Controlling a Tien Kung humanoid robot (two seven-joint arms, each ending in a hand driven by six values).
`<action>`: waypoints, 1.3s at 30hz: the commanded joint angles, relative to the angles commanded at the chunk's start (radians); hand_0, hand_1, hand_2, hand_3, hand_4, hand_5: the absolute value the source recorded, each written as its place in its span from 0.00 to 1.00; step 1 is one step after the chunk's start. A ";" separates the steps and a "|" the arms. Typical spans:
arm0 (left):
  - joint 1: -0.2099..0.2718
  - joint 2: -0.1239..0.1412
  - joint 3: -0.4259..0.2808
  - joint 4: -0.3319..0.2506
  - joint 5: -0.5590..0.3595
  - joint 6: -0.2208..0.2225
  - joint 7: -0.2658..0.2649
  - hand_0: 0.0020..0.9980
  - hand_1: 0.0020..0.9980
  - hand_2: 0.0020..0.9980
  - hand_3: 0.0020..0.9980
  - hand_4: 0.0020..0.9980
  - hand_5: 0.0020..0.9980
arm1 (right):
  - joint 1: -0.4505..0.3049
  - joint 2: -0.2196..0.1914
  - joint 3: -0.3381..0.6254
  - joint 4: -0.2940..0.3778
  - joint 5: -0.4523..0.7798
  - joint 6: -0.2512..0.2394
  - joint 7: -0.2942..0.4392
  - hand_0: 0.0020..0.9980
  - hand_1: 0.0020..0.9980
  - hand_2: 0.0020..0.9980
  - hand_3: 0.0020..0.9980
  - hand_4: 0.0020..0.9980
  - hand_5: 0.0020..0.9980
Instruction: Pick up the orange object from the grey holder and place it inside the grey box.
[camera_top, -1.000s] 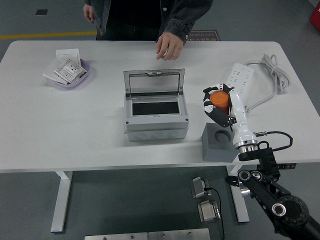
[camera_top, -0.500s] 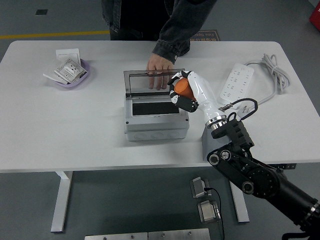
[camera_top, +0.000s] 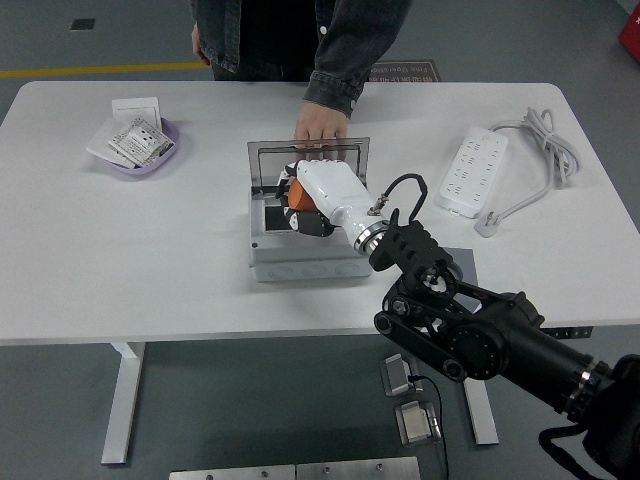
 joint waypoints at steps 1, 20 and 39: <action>0.000 0.001 0.000 0.000 0.000 0.000 0.000 0.64 0.65 0.48 0.64 0.70 0.44 | 0.008 0.004 -0.005 -0.009 -0.004 0.005 -0.003 0.00 0.14 0.24 0.27 0.00 0.00; -0.007 0.005 -0.008 0.000 0.019 -0.002 0.002 0.64 0.65 0.48 0.64 0.70 0.45 | 0.136 0.021 -0.094 -0.207 -0.038 0.059 -0.004 0.01 0.14 0.23 0.22 0.00 0.00; -0.019 0.001 -0.016 0.000 0.036 -0.004 0.001 0.64 0.65 0.48 0.64 0.70 0.44 | 0.122 0.021 -0.103 -0.217 0.033 -0.004 0.035 0.05 0.20 0.46 0.66 0.42 0.05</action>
